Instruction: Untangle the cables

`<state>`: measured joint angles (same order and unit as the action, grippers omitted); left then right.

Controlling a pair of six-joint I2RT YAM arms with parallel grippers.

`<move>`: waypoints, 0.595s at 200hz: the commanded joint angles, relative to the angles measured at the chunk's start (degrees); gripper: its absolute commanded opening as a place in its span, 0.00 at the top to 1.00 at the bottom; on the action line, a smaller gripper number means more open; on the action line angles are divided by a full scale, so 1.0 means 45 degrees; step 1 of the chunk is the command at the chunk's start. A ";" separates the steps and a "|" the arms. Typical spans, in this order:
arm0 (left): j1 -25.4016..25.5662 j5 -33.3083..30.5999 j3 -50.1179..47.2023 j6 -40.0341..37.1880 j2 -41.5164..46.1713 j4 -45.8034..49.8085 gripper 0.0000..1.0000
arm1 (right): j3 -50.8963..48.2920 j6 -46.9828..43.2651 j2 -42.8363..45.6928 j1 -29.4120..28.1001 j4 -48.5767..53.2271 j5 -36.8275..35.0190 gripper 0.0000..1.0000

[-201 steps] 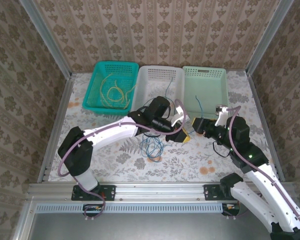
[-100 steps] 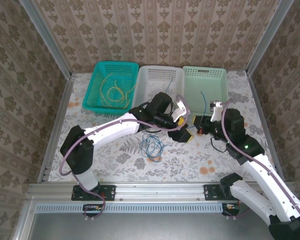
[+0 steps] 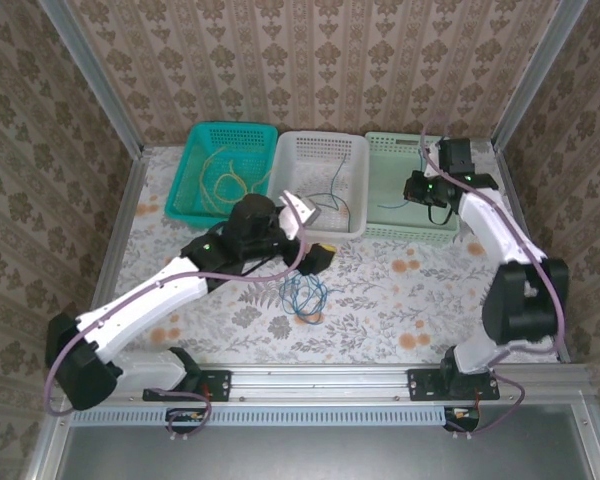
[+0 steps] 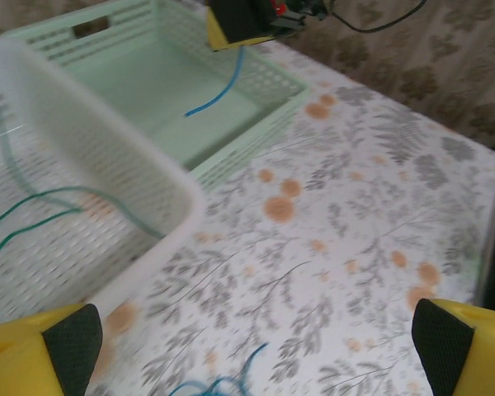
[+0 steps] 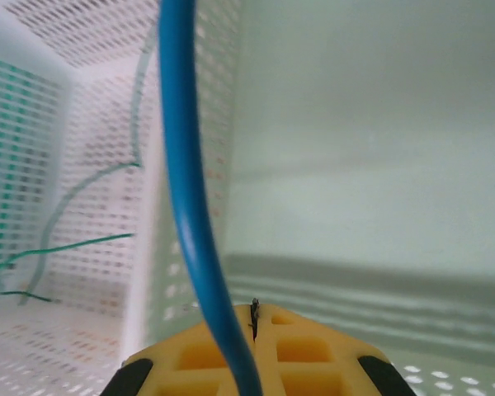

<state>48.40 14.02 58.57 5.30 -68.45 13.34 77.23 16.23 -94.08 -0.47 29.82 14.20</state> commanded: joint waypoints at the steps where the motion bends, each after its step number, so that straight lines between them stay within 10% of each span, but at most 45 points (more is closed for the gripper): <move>1: -0.0462 -0.0826 -0.0942 0.0314 0.1071 0.0474 0.00 | 0.1825 -0.1144 -0.1463 0.0104 0.1646 -0.0198 1.00; 27: -0.1044 -0.0883 -0.1735 0.0436 0.2241 0.0890 0.00 | 0.3510 -0.1763 -0.3123 0.0103 0.2769 -0.1283 0.97; 70: -0.1633 -0.0958 -0.2330 0.0654 0.3041 0.1433 0.00 | 0.5986 -0.1958 -0.4804 0.0047 0.4462 -0.2488 0.02; 119: -0.1854 -0.1894 -0.2547 0.1137 0.2898 0.1923 0.00 | 0.5560 -0.1941 -0.3111 -0.0129 0.4900 -0.4190 0.00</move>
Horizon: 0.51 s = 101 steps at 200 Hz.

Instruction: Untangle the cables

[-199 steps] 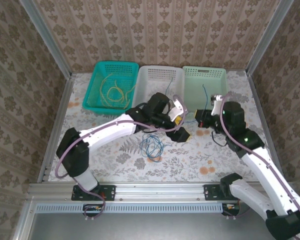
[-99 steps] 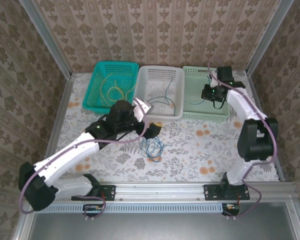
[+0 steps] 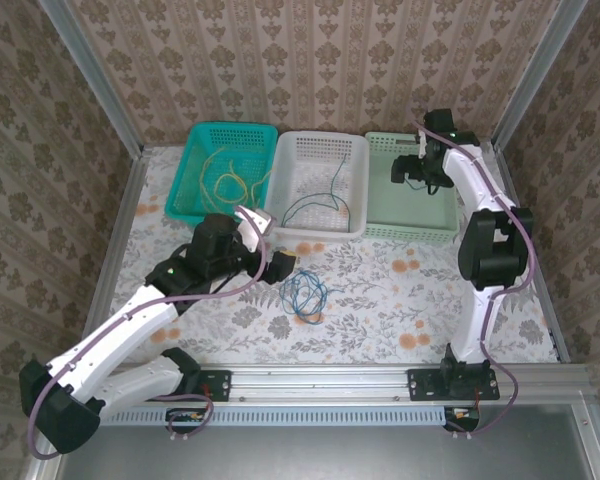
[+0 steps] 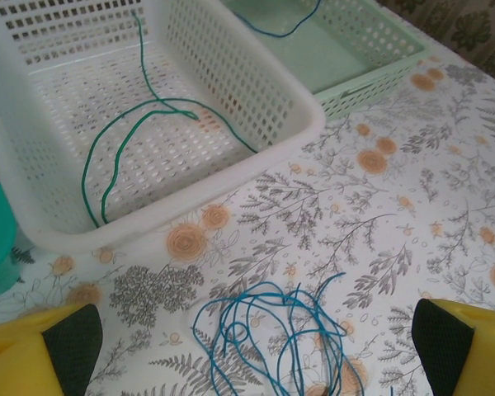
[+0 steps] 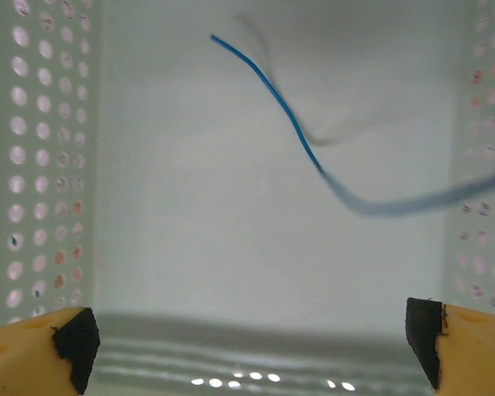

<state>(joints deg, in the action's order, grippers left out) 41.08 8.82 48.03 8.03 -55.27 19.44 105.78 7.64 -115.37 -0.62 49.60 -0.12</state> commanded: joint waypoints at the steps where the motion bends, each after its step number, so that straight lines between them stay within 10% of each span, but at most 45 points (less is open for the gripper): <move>1: -0.0235 -0.0763 -0.0215 0.0554 -0.0047 0.0585 0.00 | -0.0856 -0.0025 0.1705 -0.0096 0.0434 -0.0979 0.01; 101: -0.1824 0.1960 -0.0958 0.2634 -0.1492 0.0249 0.08 | -0.9379 -0.0435 0.8880 -0.6464 -0.2455 0.0505 0.20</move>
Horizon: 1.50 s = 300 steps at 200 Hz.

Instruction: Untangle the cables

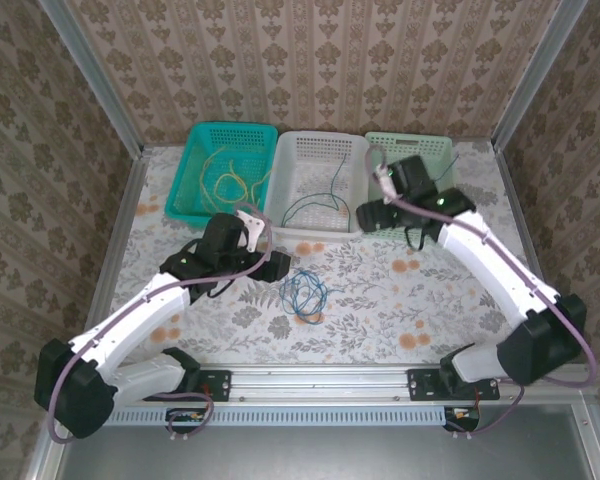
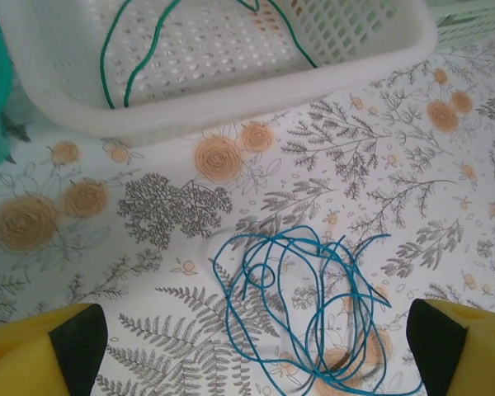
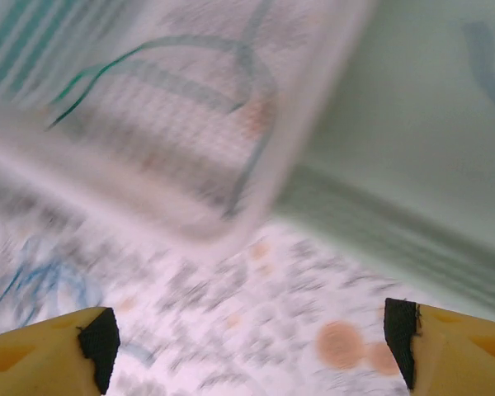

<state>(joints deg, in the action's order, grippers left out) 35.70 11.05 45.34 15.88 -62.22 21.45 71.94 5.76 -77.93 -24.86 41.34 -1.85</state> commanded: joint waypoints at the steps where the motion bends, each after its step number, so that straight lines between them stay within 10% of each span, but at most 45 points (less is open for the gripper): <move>1: -0.0668 0.1546 -0.0384 0.0908 0.0064 -0.0237 0.08 | -0.1961 -0.0014 0.0570 -0.1126 -0.0665 0.0903 0.21; 92: -0.2792 0.3242 -0.1676 0.2443 0.0387 -0.1085 0.18 | -0.3154 0.0953 -0.2128 -0.5773 -0.4129 0.0485 0.37; 184: -0.3159 0.3346 -0.1966 0.2429 0.0847 -0.1049 0.21 | -0.1605 0.0557 -0.4489 -0.6118 -0.3402 -0.0680 0.77; 211: -0.3169 0.3428 -0.1962 0.2063 0.0838 -0.0942 0.21 | -0.1591 0.0555 -0.3896 -0.6099 -0.3153 -0.1150 1.00; 300: -0.1645 0.3690 -0.1721 0.1541 0.0438 -0.2176 0.32 | -0.1535 0.0755 0.0819 -0.5483 -0.2410 -0.0438 1.00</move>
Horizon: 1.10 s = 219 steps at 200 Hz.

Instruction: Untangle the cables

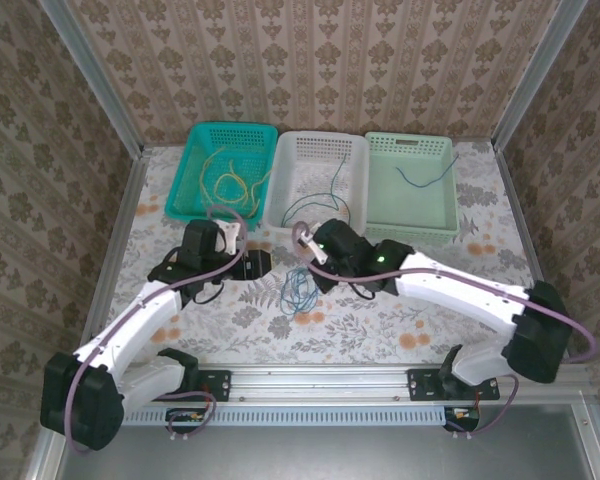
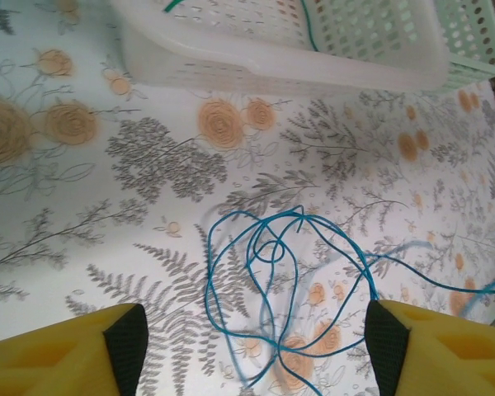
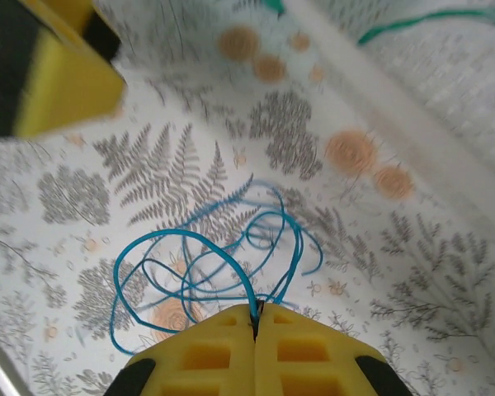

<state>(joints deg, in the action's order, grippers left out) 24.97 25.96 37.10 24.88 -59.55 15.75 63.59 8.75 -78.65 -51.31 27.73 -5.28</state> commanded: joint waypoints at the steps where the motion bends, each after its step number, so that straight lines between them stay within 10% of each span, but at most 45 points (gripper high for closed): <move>1: 0.0769 0.0381 0.0112 -0.0475 -0.0160 -0.0934 0.32 | 0.0321 0.0097 0.1036 0.0410 0.0616 0.0329 1.00; 159: 0.3460 0.0496 0.1907 -0.0988 -0.1723 -0.4641 0.32 | 0.1510 0.0854 0.1232 0.0904 0.0459 0.0237 1.00; 180: 0.3649 0.0439 0.2144 -0.0989 -0.2167 -0.4610 0.45 | 0.1457 0.1103 0.1282 0.0912 0.0134 0.0149 1.00; 203: 0.3616 -0.0284 0.2341 -0.1094 -0.2498 -0.4011 0.88 | 0.1406 0.1223 0.1528 0.0906 -0.0155 0.0284 1.00; 219: 0.3517 -0.0481 0.2308 -0.1350 -0.2318 -0.3895 1.00 | 0.1460 0.1022 0.1619 0.0926 0.0274 0.0022 1.00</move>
<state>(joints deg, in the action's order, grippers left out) 41.17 25.93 45.80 20.49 -70.57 -2.94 68.51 12.67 -72.95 -47.37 28.86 -4.12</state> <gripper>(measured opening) 0.066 0.050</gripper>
